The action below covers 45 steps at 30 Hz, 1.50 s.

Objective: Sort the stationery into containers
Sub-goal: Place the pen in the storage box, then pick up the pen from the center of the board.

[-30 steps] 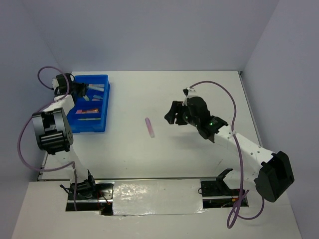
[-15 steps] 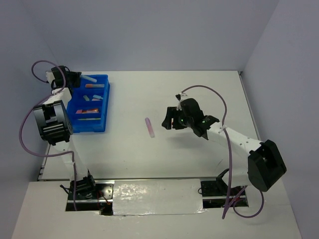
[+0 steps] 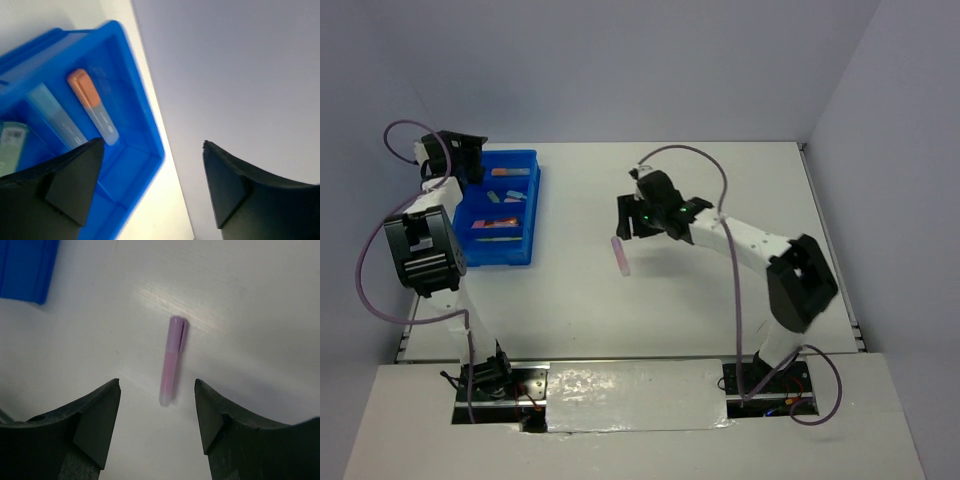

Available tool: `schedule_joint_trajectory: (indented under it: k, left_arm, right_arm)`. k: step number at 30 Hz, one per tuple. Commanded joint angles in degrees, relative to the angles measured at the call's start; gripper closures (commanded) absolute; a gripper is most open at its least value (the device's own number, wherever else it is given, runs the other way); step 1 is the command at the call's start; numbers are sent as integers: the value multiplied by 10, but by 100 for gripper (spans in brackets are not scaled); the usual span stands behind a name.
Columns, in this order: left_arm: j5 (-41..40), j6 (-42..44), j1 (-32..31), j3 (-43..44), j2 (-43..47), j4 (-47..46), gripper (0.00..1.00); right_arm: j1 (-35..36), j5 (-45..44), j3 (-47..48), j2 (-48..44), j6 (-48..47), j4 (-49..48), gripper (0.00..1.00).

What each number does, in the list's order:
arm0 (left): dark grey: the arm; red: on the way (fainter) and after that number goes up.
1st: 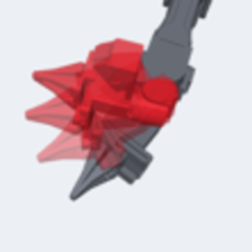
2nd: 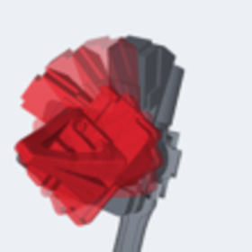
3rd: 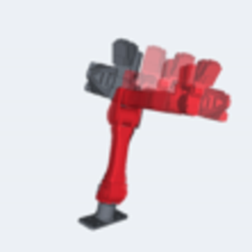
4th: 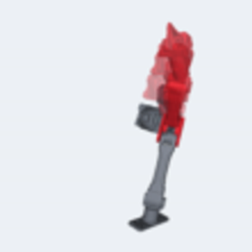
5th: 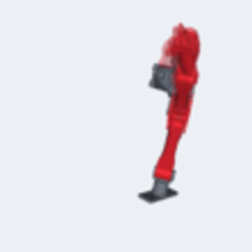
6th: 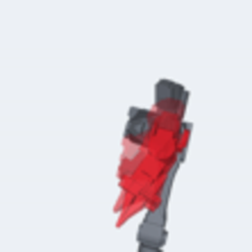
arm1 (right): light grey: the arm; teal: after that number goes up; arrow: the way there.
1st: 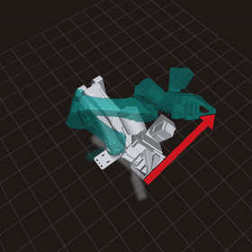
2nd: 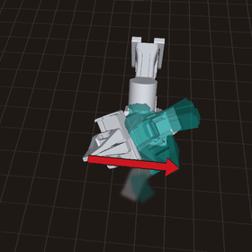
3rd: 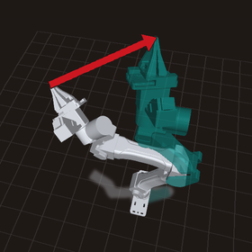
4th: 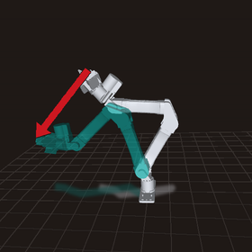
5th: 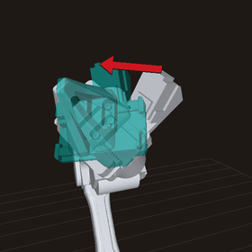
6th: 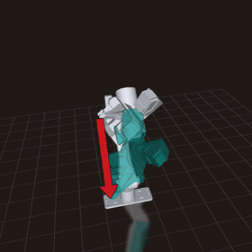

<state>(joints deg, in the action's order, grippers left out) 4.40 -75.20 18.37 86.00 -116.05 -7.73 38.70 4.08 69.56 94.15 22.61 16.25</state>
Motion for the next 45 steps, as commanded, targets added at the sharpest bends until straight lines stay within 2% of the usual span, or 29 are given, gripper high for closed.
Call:
schedule_joint_trajectory:
  k: [1, 5, 7, 11, 14, 17, 18, 19, 20, 24, 26, 27, 28, 30, 34, 39, 45]
  left_arm:
    - [39, 51, -7, 30, 125, 7, 1]
    - [171, 82, -20, -29, 225, 10, 1]
    - [181, 107, -32, -63, 304, 52, 1]
    - [160, 142, -68, -212, 442, 52, 1]
    - [170, 176, -71, -251, 513, 79, 1]
    - [183, 212, -72, -267, 557, 140, 1]
    - [190, 217, -72, -274, 575, 146, 1]
    - [194, 226, -76, -286, 583, 151, 1]
    - [197, 231, -79, -291, 588, 154, 1]
    - [206, 261, -128, -321, 584, 141, 1]
    - [235, 279, -169, -330, 570, 107, 1]
    - [256, 281, -179, -335, 555, 78, 1]
    - [310, 274, -215, -349, 546, 37, 1]
    - [343, 267, -254, -353, 522, -29, 1]
    - [365, 283, -298, -347, 515, -56, 3]
    - [344, 322, -332, -334, 531, -25, 7]
    - [384, 326, -371, -337, 522, -68, 14]
  right_arm:
    - [36, -88, 115, 93, -35, 111, 32]
    - [64, -136, 200, 196, -29, 159, 34]
    - [75, -145, 219, 220, -24, 179, 35]
    - [88, -158, 233, 259, -8, 193, 37]
    - [93, -147, 204, 263, -2, 179, 43]
    - [99, -138, 178, 275, 2, 167, 60]
    - [101, -138, 174, 277, 5, 164, 75]
    - [103, -140, 163, 276, 8, 159, 96]
    - [103, -139, 157, 271, 10, 154, 100]
    - [89, -120, 89, 184, 37, 62, 100]
    - [75, -83, 13, 92, 61, -6, 100]
    - [66, -12, -19, 58, 71, -92, 100]
    - [47, 34, -80, -1, 81, -146, 100]
    - [30, 147, -138, -60, 106, -266, 100]
    - [22, 224, -181, -119, 106, -354, 100]
    - [11, 291, -234, -177, 125, -463, 100]
    - [12, 337, -222, -180, 125, -483, 100]
